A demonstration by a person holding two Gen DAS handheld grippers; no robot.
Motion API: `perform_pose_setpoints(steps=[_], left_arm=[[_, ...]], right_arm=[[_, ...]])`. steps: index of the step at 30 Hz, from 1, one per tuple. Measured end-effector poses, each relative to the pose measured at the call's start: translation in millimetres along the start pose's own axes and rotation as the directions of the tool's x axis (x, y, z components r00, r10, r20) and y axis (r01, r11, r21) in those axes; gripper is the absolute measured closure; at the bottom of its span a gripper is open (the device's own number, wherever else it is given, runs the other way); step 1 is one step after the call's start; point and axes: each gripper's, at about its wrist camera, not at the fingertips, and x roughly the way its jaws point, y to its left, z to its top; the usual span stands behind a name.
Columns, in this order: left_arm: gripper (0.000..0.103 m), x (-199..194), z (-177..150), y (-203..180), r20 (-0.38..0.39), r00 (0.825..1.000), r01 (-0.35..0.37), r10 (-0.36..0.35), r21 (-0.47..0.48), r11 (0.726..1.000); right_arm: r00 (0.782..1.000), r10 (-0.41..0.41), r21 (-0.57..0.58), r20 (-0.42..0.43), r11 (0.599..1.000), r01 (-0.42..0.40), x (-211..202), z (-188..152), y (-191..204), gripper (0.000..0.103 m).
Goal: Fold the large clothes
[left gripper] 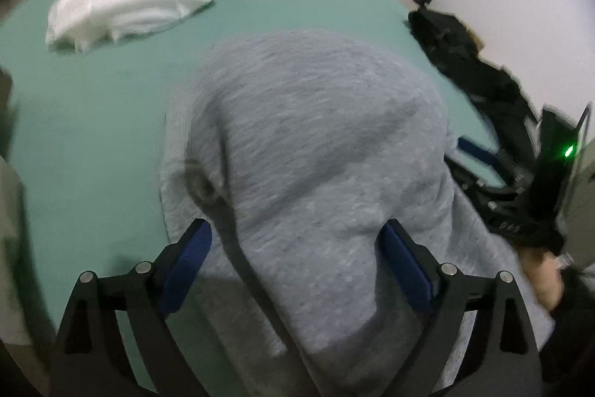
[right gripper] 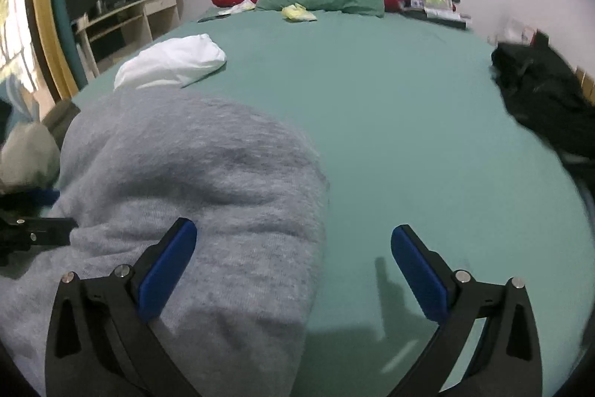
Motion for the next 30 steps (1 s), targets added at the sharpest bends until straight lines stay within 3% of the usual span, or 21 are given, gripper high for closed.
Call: perform_pose_setpoints(steps=[4, 6, 8, 11, 15, 18, 19, 22, 23, 26, 30], left_arm=[[0.009, -21.1, 0.5, 9.4, 0.067, 0.997, -0.043, 0.045, -0.033, 0.999], [0.009, -29.9, -1.8, 22.1, 0.098, 0.994, -0.030, 0.040, -0.103, 0.994], [0.009, -29.6, -7.5, 36.8, 0.097, 0.994, -0.022, 0.040, -0.185, 0.983], [0.009, -21.1, -17.8, 44.9, 0.085, 0.996, -0.015, 0.036, -0.228, 0.974], [0.008, -1.8, -27.3, 47.2, 0.051, 0.995, 0.096, -0.086, -0.271, 0.958], [0.008, 2.2, -26.6, 49.4, 0.066, 0.989, 0.145, -0.131, -0.289, 0.946], [0.008, 2.0, -25.9, 52.4, 0.072, 0.983, 0.183, -0.169, -0.308, 0.934], [0.008, 5.3, -28.7, 51.4, 0.113, 0.930, 0.366, -0.350, -0.360, 0.858], [0.008, 5.8, -29.8, 43.6, 0.113, 0.924, 0.380, -0.364, -0.337, 0.861], [0.008, 12.8, -30.4, 17.1, 0.025, 0.970, 0.241, -0.242, -0.217, 0.946], [0.008, 17.3, -26.9, 17.7, -0.007, 0.978, 0.202, -0.208, -0.207, 0.957]], right_arm=[[0.999, 0.025, 0.043, -0.021, 0.999, -0.024, -0.5, 1.6, -5.2, 0.001], [0.998, 0.045, 0.086, -0.041, 0.995, -0.042, -0.8, 3.3, -10.7, 0.001], [0.999, 0.033, 0.108, -0.030, 0.994, -0.029, -10.5, 1.8, -10.1, 0.001], [1.000, 0.020, 0.118, -0.002, 0.993, -0.019, -28.1, -3.9, -7.9, 0.001], [0.998, 0.059, 0.175, 0.024, 0.983, -0.062, -52.6, -15.4, -14.9, 0.001], [0.995, 0.097, 0.173, -0.014, 0.981, -0.093, -51.6, -22.9, -16.0, 0.001], [0.994, 0.103, 0.172, -0.022, 0.980, -0.097, -47.8, -21.6, -17.8, 0.001], [0.988, 0.134, 0.185, -0.082, 0.976, -0.117, -29.5, -20.7, -13.3, 0.001], [0.983, 0.156, 0.197, -0.101, 0.971, -0.134, -21.0, -19.6, -10.5, 0.001], [0.974, 0.181, 0.180, -0.133, 0.971, -0.155, -6.0, -12.1, 3.8, 0.001], [0.970, 0.192, 0.154, -0.149, 0.973, -0.169, -0.3, -7.1, 14.7, 0.001]])
